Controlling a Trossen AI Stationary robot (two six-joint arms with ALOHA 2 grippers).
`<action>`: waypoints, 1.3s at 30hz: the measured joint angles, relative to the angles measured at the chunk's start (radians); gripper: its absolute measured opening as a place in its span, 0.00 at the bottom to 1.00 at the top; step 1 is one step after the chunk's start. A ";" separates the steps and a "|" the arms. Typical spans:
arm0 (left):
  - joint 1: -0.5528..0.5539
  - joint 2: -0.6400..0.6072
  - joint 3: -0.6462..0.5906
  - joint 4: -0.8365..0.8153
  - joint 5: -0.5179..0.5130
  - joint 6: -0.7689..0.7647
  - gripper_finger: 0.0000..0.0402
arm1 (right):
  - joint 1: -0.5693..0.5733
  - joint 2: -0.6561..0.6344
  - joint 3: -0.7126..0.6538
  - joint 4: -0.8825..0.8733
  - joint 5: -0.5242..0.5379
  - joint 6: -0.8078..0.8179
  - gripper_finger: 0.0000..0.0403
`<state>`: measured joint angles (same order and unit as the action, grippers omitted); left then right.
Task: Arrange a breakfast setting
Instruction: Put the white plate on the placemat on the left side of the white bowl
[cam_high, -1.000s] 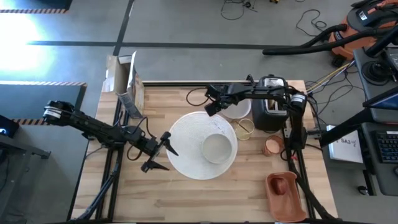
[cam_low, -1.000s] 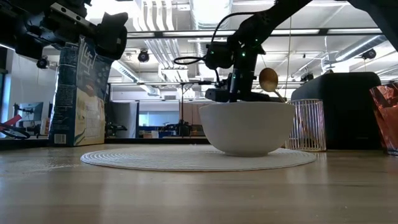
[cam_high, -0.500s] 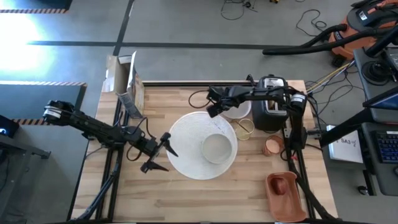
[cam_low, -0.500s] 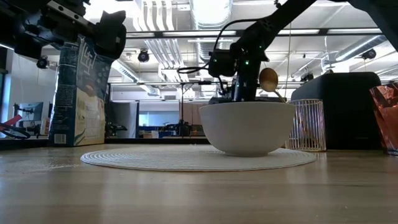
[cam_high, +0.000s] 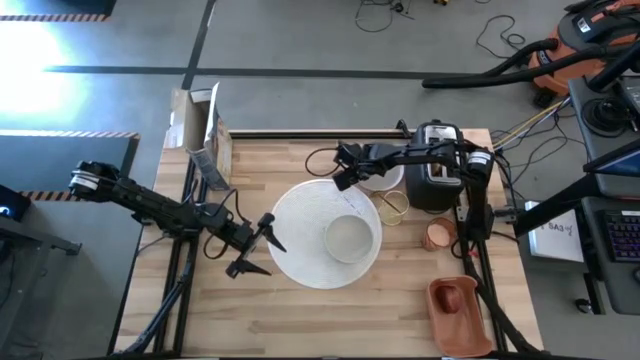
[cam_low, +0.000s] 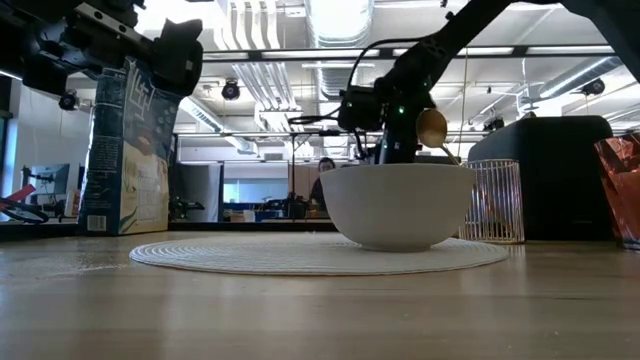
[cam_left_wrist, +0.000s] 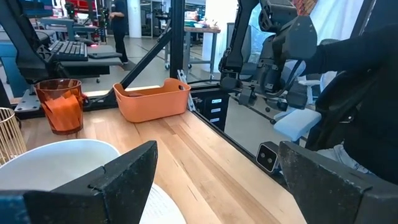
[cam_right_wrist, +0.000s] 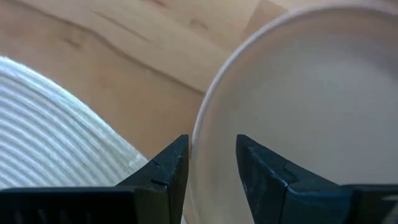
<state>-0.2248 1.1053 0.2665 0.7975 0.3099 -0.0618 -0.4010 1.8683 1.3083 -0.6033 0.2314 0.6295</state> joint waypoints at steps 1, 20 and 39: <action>-0.002 0.000 0.000 -0.001 0.000 0.000 0.79 | 0.001 0.000 -0.008 0.003 -0.002 0.004 0.31; -0.002 0.000 0.000 0.000 -0.003 0.000 0.79 | 0.002 -0.001 -0.066 0.024 -0.036 -0.073 0.15; -0.002 0.000 0.000 0.000 -0.004 0.001 0.79 | 0.017 -0.001 0.056 0.010 -0.146 -0.204 0.02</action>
<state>-0.2264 1.1053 0.2661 0.7978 0.3061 -0.0612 -0.3835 1.8675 1.3647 -0.5930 0.0851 0.4250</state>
